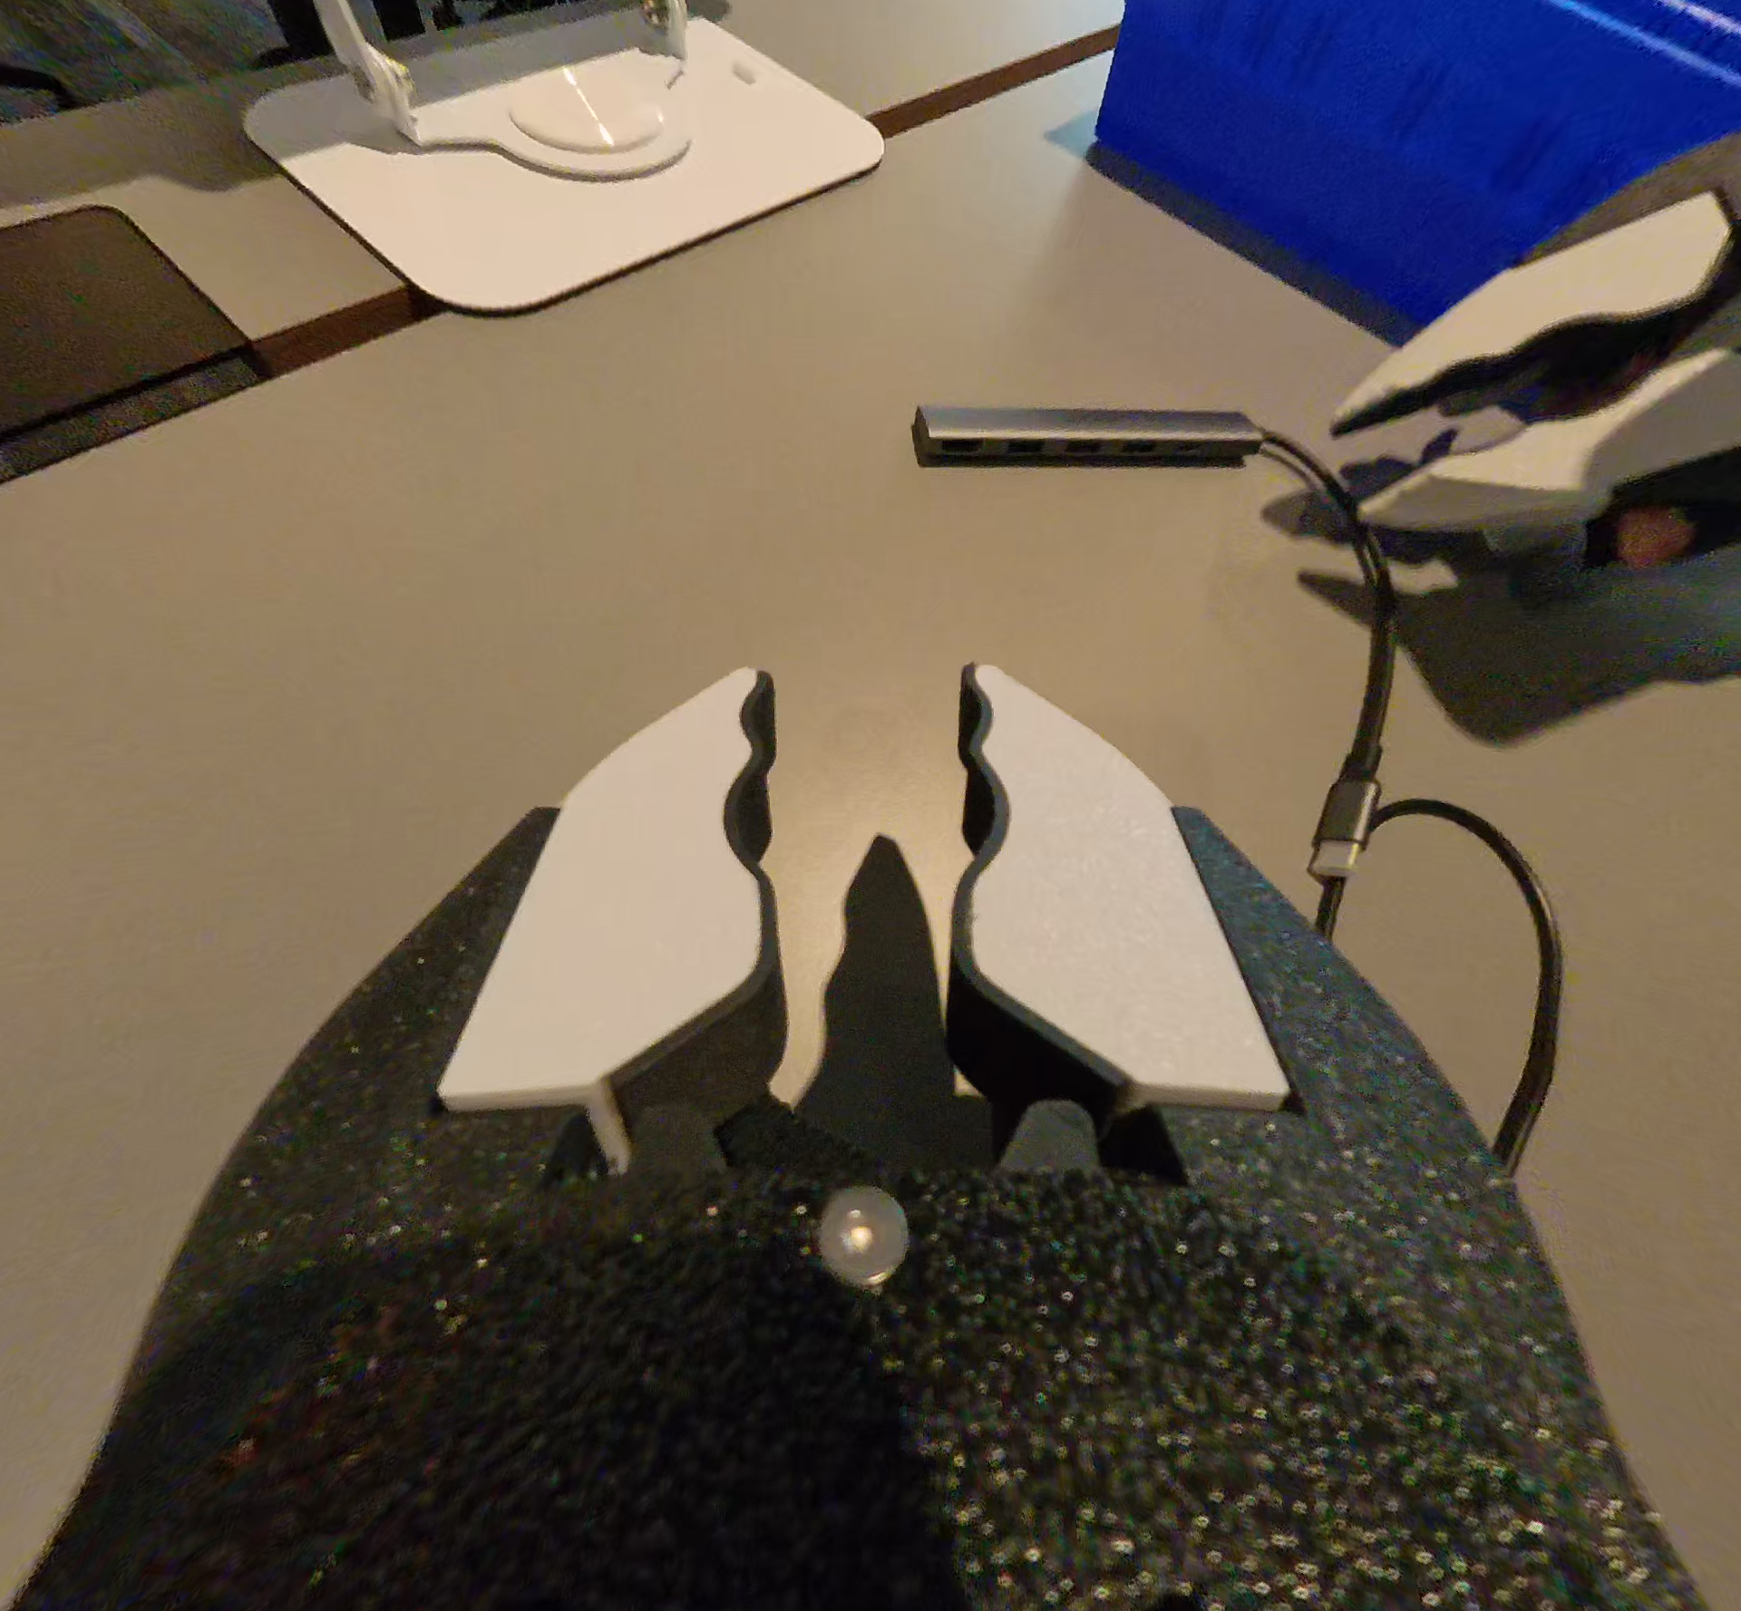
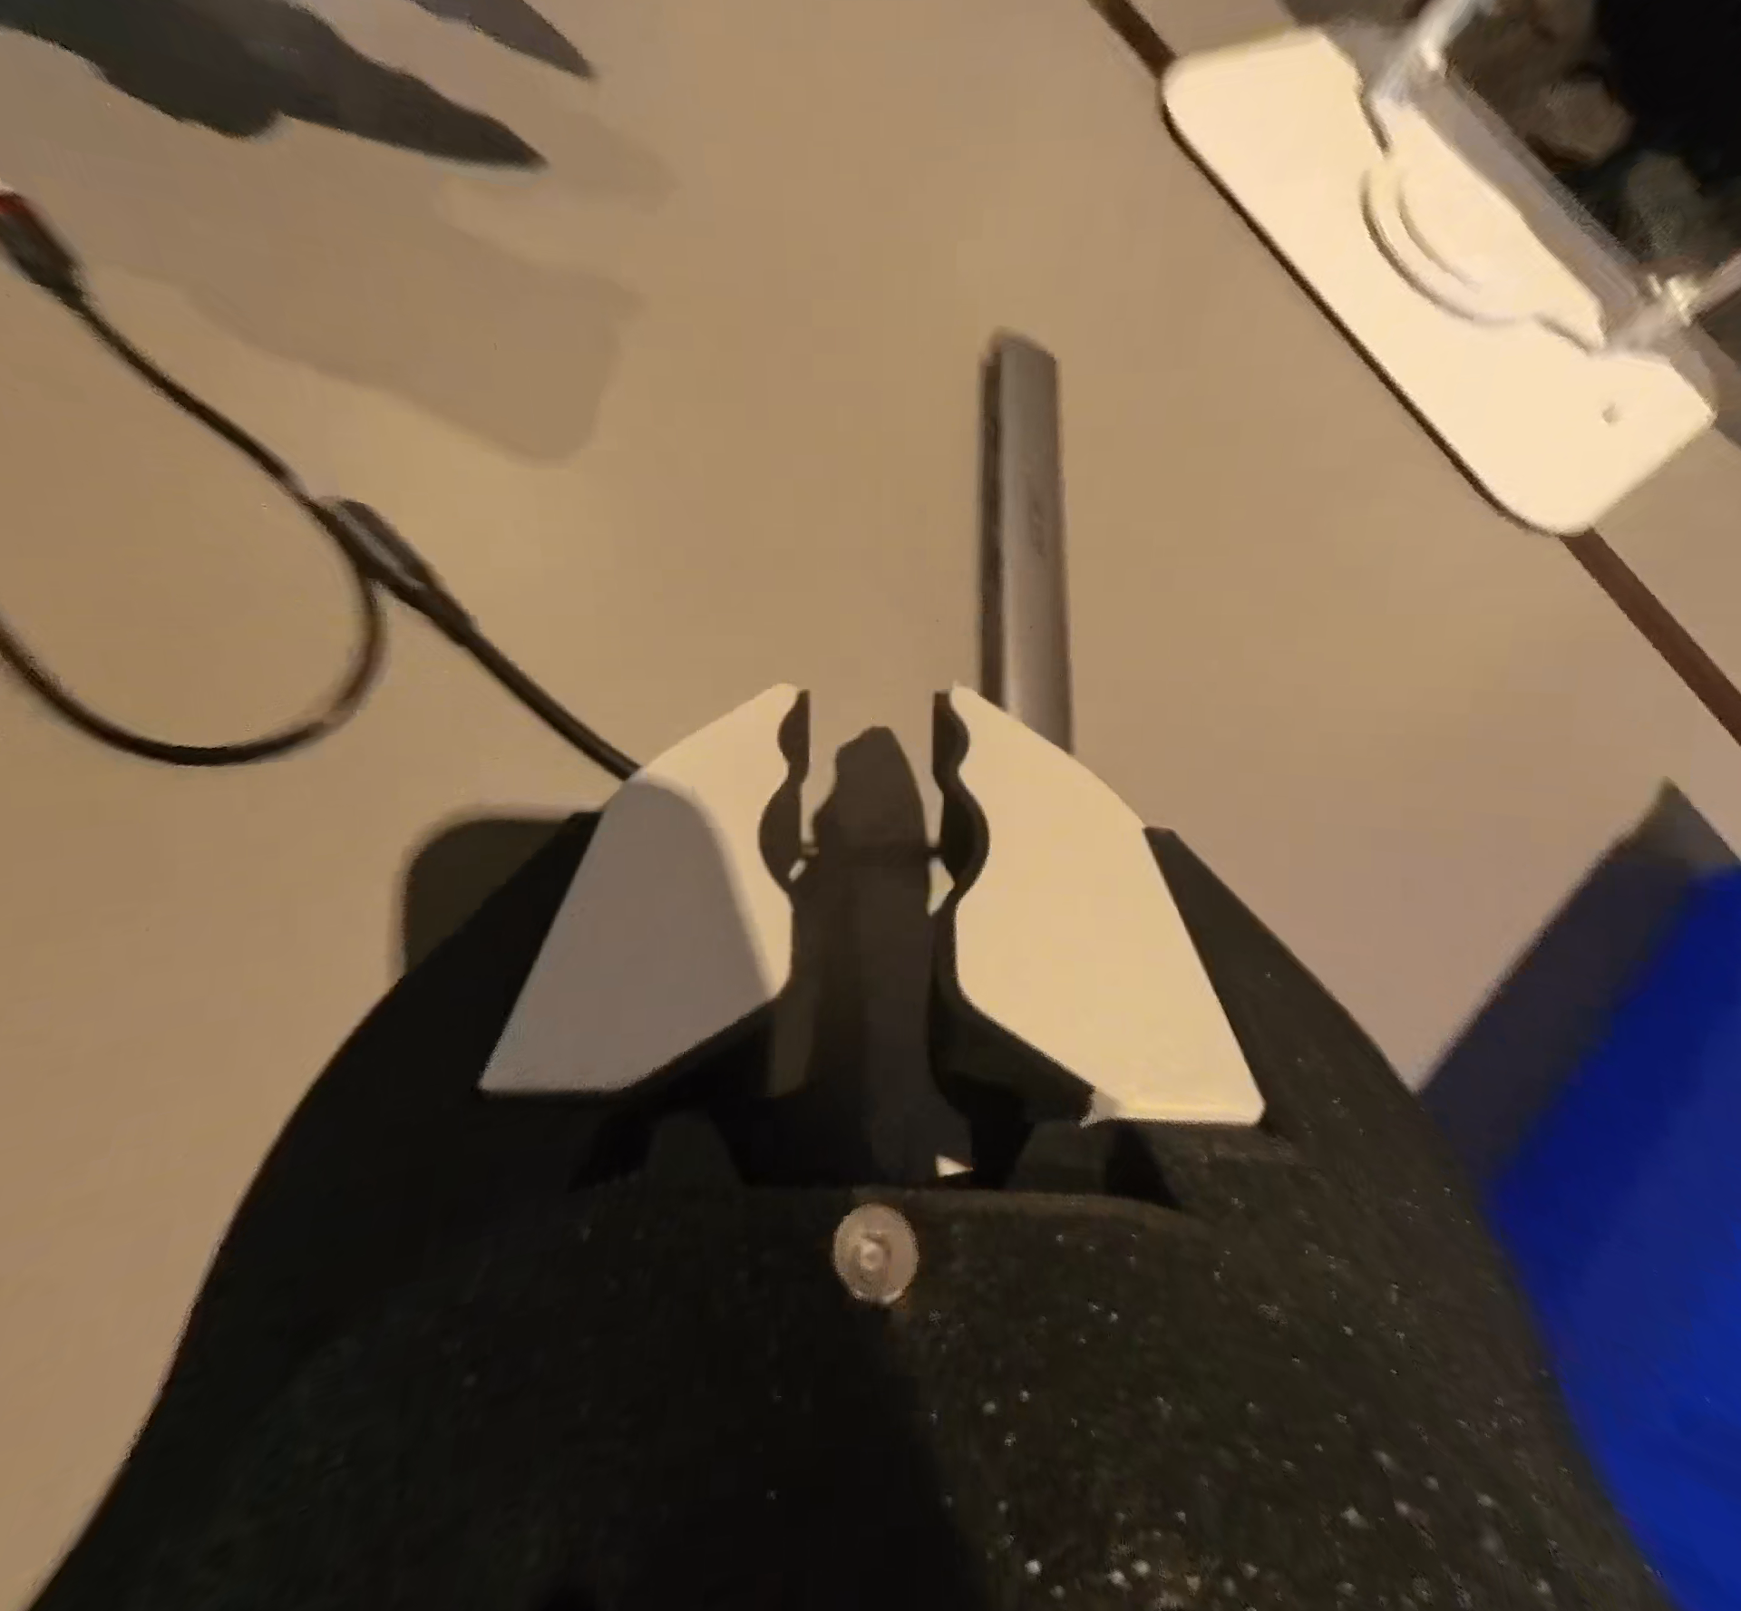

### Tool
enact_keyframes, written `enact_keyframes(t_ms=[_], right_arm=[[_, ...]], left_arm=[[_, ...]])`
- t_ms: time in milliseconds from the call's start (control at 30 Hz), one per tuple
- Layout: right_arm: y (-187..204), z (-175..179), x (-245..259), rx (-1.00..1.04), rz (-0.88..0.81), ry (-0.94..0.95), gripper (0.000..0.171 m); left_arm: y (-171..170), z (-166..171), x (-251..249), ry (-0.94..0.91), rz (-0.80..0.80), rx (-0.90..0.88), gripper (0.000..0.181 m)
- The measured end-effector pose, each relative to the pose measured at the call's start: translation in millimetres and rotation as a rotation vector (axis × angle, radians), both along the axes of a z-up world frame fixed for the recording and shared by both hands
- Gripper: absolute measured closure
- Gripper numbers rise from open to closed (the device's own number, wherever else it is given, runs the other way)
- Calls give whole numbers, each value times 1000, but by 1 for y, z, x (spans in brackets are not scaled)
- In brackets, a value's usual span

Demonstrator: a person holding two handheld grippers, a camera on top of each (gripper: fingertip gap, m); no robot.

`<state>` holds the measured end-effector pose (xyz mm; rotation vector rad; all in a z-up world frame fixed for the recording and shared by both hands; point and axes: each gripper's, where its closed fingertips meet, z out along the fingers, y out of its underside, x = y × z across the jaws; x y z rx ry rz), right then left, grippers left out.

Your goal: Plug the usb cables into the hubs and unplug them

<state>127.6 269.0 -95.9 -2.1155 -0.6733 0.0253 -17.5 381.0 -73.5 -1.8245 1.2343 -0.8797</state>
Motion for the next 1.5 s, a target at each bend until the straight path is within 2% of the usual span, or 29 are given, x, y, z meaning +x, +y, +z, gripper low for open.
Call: enact_keyframes(t_ms=[33,133,300,433,533,700,800,867,1067,1200,1367,1433,1500], right_arm=[[-1,7,-14,15,48,28,146],[-8,20,-69,5,237,101,145],[-27,12,-143,-44,520,-13,139],[-51,-5,-181,-124,673,-60,137],[-53,-15,-193,-161,685,-85,130],[-48,-26,-202,-227,654,-86,130],[-48,-27,-208,-262,640,-60,139],[-53,-28,-211,-301,660,-40,153],[-46,-27,-205,-265,601,-28,156],[-35,20,-192,-55,555,230,156],[-33,119,-132,321,443,813,156],[-33,135,-102,401,374,959,156],[-33,141,-81,438,333,1055,156]], left_arm=[[1,2,-1,-11,5,-1,144],[3,7,-3,-39,23,-8,144],[10,9,-8,-57,59,-15,144],[14,11,-11,-69,83,-30,144],[14,13,-11,-80,87,-37,145],[12,17,-10,-84,84,-35,145],[11,18,-10,-89,84,-34,145],[11,18,-9,-91,85,-34,145],[11,19,-7,-99,87,-31,145],[6,32,0,-183,58,-6,145],[-37,84,21,-528,-165,-8,149],[-61,99,28,-647,-270,-56,150],[-83,103,39,-689,-353,-106,150]])
